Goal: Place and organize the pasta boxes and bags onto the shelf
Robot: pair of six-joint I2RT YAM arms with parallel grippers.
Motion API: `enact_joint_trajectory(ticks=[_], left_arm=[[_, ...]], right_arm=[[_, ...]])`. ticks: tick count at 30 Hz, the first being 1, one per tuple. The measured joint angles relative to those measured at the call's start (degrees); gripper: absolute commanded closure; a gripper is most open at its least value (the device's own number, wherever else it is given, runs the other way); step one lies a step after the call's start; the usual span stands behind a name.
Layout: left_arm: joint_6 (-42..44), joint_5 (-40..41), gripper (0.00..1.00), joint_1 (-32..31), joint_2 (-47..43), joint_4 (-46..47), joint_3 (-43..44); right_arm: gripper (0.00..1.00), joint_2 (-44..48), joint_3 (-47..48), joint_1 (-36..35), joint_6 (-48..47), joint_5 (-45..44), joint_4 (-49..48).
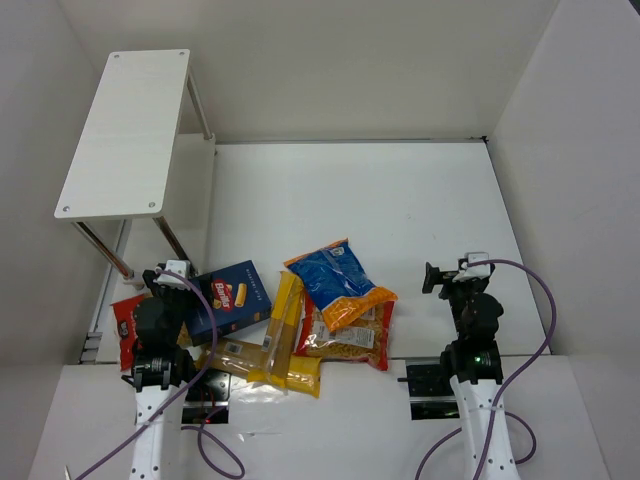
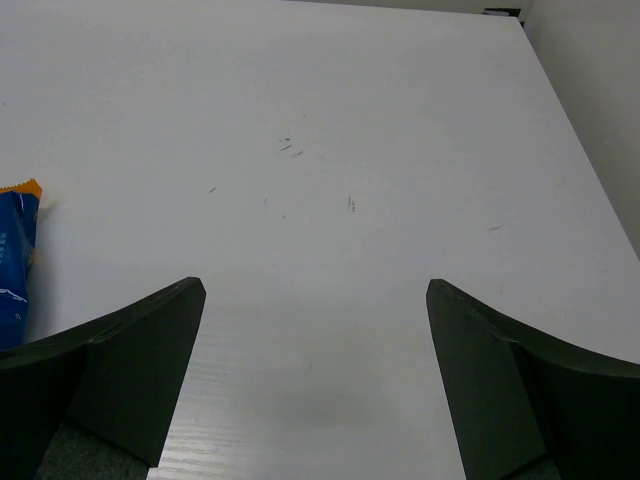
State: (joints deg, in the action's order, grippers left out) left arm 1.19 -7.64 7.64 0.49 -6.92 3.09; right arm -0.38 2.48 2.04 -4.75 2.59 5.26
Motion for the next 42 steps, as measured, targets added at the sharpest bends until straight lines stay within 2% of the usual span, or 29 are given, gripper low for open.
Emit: enact_joint_trajectory(ticks=[13, 17, 20, 26, 30, 36, 39, 42], left_arm=[[0.0, 0.0, 0.0, 0.0, 0.0, 0.0, 0.0], [0.0, -0.02, 0.0, 0.0, 0.0, 0.0, 0.0], [0.0, -0.04, 0.0, 0.02, 0.0, 0.0, 0.0], [0.0, -0.07, 0.0, 0.02, 0.0, 0.0, 0.0], [0.0, -0.09, 0.0, 0.02, 0.0, 0.0, 0.0], [0.0, -0.11, 0.0, 0.02, 0.0, -0.02, 0.0], [0.0, -0.11, 0.0, 0.02, 0.0, -0.02, 0.0], [0.0, -0.13, 0.0, 0.02, 0.0, -0.02, 0.0]], right_arm=[[0.0, 0.0, 0.0, 0.0, -0.61, 1.14, -0.02], [0.0, 0.0, 0.39, 0.0, -8.35, 9.55, 0.9], [0.0, -0.02, 3.23, 0.0, -13.53, 11.08, 0.81], [0.0, -0.04, 17.14, -0.02, -24.74, 5.01, -1.79], [0.0, -1.31, 30.97, 0.48, -23.5, -0.02, 0.35], [0.0, -17.33, 55.82, 3.56, -16.17, -2.67, 12.39], [0.0, -22.05, 60.48, 5.49, -14.6, -1.36, 20.06], [0.0, -22.97, 60.46, 8.07, -14.82, -0.09, 27.63]])
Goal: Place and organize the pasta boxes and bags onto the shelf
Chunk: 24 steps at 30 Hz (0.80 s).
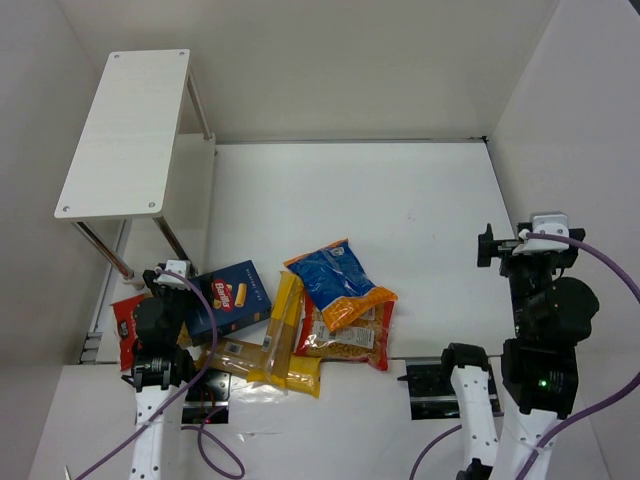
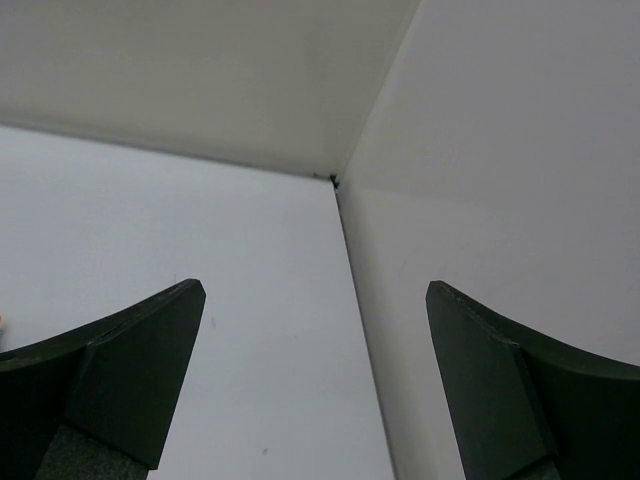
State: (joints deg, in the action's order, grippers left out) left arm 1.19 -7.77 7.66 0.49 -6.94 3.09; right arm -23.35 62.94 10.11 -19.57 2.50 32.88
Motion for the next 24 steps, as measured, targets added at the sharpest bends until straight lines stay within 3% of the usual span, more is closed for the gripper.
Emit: enact_joint_trajectory(ticks=[13, 16, 24], left_arm=[[0.28, -0.76, 0.0, 0.02, 0.0, 0.0, 0.0], [4.52, -4.33, 0.0, 0.04, 0.0, -0.57, 0.28], [9.86, -4.37, 0.0, 0.04, 0.09, -1.07, 13.73]], right_arm=[[0.0, 2.4, -3.41, 5.97, -2.62, 2.47, 9.33], [0.0, 2.54, -3.43, 5.99, -2.62, 2.58, 9.75], [0.0, 2.49, -4.22, 6.05, -2.62, 4.24, 9.75]])
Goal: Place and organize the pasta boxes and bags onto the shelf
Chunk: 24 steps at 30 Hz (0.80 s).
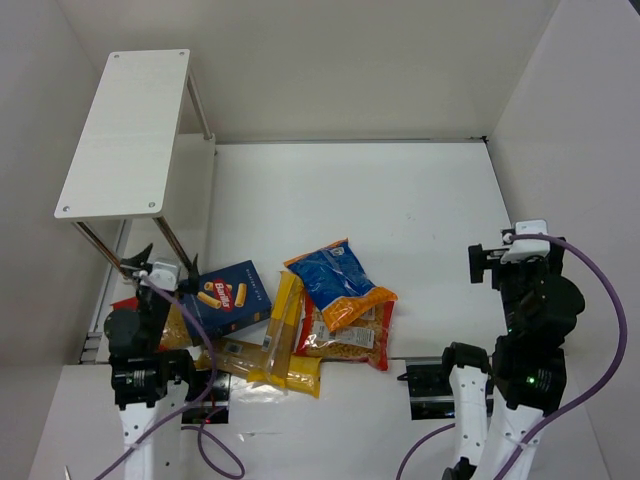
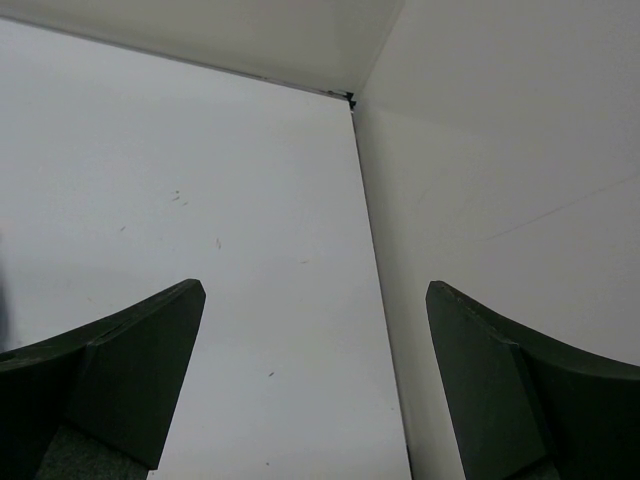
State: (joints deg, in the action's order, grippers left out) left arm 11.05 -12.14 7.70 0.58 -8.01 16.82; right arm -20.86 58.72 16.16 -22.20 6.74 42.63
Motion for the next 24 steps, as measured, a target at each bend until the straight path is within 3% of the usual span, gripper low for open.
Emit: enact_joint_trajectory(ticks=[5, 10, 13, 16, 18, 24], left_arm=[[-1.29, 2.58, 0.0, 0.0, 4.76, -0.68, 19.34], [-7.06, 7.08, 0.0, 0.04, 27.89, -12.0, 50.36], [-9.68, 6.95, 0.0, 0.04, 39.04, -21.55, 62.14], [-9.35, 1.49, 0.0, 0.11, 42.27, -31.67, 64.5], [-9.31, -2.49, 0.0, 0.39, 41.86, -37.83, 63.87], [-8.48, -9.6, 0.0, 1.53, 30.75, -44.83, 63.1]], right_arm=[[0.0, -4.61, 1.07, 0.02, 0.0, 2.97, -0.02], [0.0, -15.65, 6.01, 0.13, 0.0, 8.57, 2.03], [0.0, -23.32, 10.36, -0.09, -0.94, 13.05, 5.53], [0.0, -30.49, 13.79, -3.58, -2.86, 15.26, 9.03], [0.0, -35.15, 14.49, -9.81, -3.91, 14.99, 10.75], [0.0, -46.29, 13.57, -28.52, -5.25, 14.86, 15.45]])
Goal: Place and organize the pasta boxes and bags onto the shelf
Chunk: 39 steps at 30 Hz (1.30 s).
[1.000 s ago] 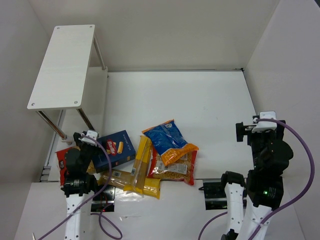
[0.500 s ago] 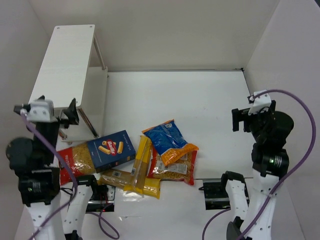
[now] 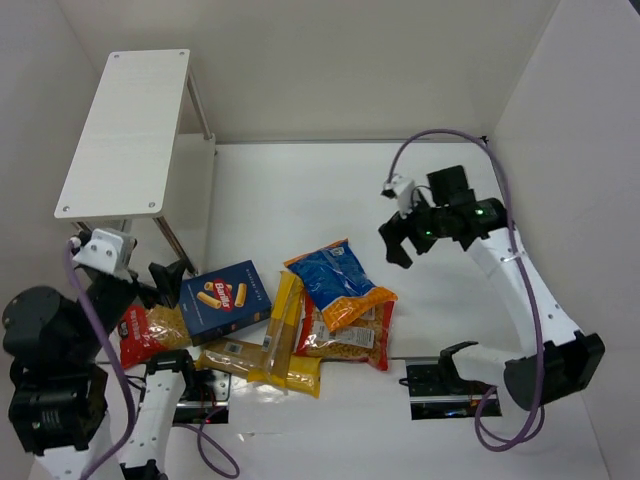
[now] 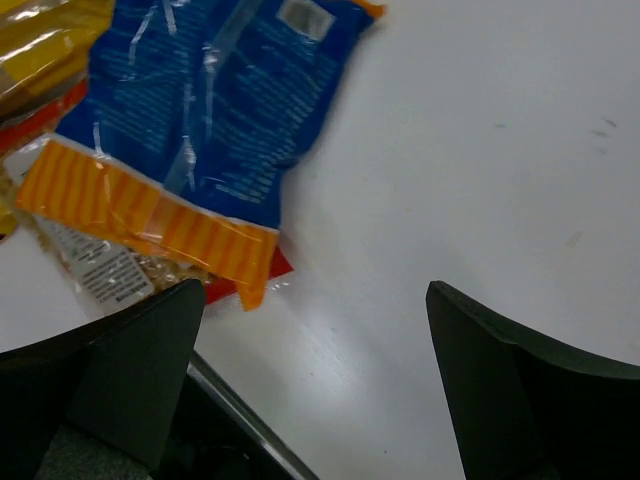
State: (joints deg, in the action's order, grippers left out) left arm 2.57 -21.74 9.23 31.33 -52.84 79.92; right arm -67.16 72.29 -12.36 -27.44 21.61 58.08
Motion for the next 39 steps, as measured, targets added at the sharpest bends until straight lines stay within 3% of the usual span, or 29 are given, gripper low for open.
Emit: enact_joint_trajectory(ticks=[5, 8, 16, 30, 31, 32, 34, 35, 38, 39], left_arm=[[0.46, -1.46, 0.0, -0.59, -2.32, -2.34, 2.36], [0.46, 0.46, 0.0, -0.59, -2.29, -4.66, 1.6], [0.48, 8.22, 0.0, 0.37, -2.4, -10.38, 1.84], [1.73, 13.09, 0.0, 0.76, -1.99, -14.97, 4.85], [1.77, 13.14, 0.0, 0.76, -1.99, -14.99, 4.85], [1.79, 13.16, 0.0, 0.76, -1.99, -14.99, 4.85], [1.81, 13.18, 0.0, 0.76, -1.99, -15.02, 4.85], [1.88, 13.18, 0.0, 0.76, -1.99, -15.04, 4.83], [1.99, 12.83, 0.0, 0.76, -1.9, -15.13, 4.83], [1.99, 12.5, 0.0, 0.76, -1.81, -15.15, 4.85]], right_arm=[[0.0, -5.38, -1.95, -16.5, 2.82, -3.19, -1.6], [0.0, -8.35, -2.82, -21.31, 4.09, -3.87, -2.99], [0.0, -16.79, -6.05, -23.41, 8.33, -8.17, -12.33], [0.01, -30.51, -5.33, -24.26, 10.27, -2.86, -17.59], [0.05, -31.26, -5.09, -24.33, 10.25, -2.67, -17.68], [0.21, -31.89, -4.79, -24.33, 10.23, -2.47, -17.7], [0.42, -32.76, -4.15, -24.41, 10.03, -1.99, -17.77], [0.65, -33.18, -3.87, -24.44, 9.66, -1.73, -17.92], [0.98, -33.79, -2.43, -24.48, 9.46, -1.4, -18.82], [1.0, -33.81, -2.32, -24.52, 9.27, -1.51, -18.97]])
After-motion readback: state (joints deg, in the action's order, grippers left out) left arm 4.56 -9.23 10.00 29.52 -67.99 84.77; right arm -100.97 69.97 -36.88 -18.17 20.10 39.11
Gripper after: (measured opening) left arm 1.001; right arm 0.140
